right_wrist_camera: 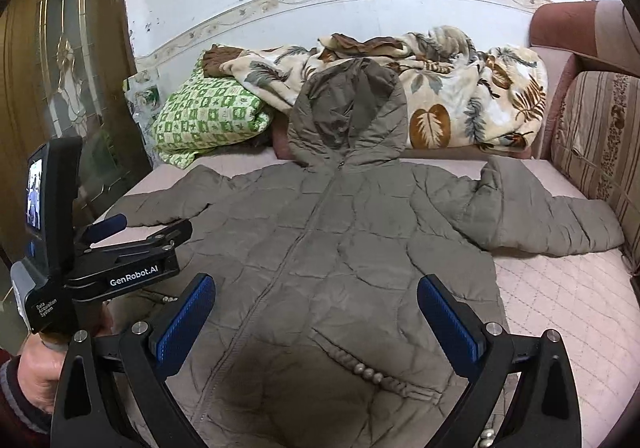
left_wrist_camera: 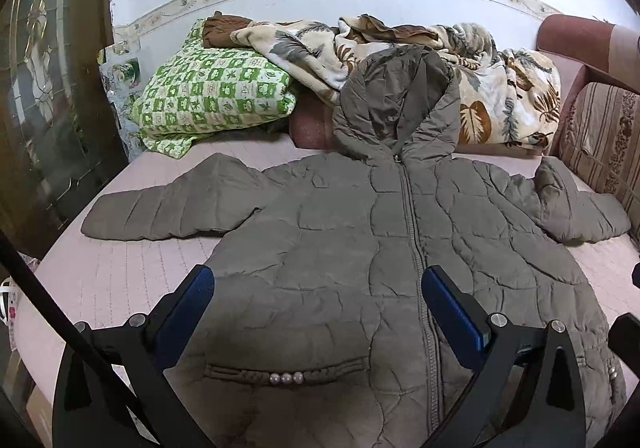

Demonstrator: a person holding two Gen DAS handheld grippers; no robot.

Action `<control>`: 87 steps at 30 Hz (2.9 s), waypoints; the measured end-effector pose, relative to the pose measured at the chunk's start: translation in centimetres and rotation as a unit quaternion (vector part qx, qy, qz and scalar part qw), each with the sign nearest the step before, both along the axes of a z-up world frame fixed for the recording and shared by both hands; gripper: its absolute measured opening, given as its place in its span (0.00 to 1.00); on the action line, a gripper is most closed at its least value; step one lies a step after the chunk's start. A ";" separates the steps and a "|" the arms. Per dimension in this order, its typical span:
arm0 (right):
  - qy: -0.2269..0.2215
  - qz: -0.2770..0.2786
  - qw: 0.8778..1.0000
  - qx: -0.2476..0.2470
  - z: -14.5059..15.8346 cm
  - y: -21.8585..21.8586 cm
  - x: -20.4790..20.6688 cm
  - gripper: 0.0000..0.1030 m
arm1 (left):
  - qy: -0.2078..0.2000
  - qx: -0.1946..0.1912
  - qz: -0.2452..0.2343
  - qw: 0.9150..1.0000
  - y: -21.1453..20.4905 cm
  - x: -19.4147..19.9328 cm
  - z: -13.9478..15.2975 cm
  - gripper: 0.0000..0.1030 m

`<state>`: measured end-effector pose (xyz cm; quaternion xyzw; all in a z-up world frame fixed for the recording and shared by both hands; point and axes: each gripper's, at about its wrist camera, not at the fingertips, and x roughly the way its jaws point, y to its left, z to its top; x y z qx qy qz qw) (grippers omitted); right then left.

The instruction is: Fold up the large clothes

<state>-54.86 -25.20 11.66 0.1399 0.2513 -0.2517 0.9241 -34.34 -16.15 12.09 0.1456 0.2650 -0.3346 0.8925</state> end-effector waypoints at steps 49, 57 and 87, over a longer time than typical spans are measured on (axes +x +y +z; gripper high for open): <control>-0.157 -0.394 0.872 0.245 -3.8 -34.3 -22.0 0.64 | -0.002 0.001 -0.019 1.000 -2.1 2.4 0.8 1.00; -0.140 -0.459 0.837 0.261 -8.7 -39.8 -23.2 0.57 | -0.009 0.026 -0.044 0.999 -3.3 1.5 -0.8 1.00; -0.256 -0.251 0.934 -0.005 14.3 -27.3 -10.3 0.11 | 0.005 -0.002 -0.015 1.000 -0.9 2.7 0.4 1.00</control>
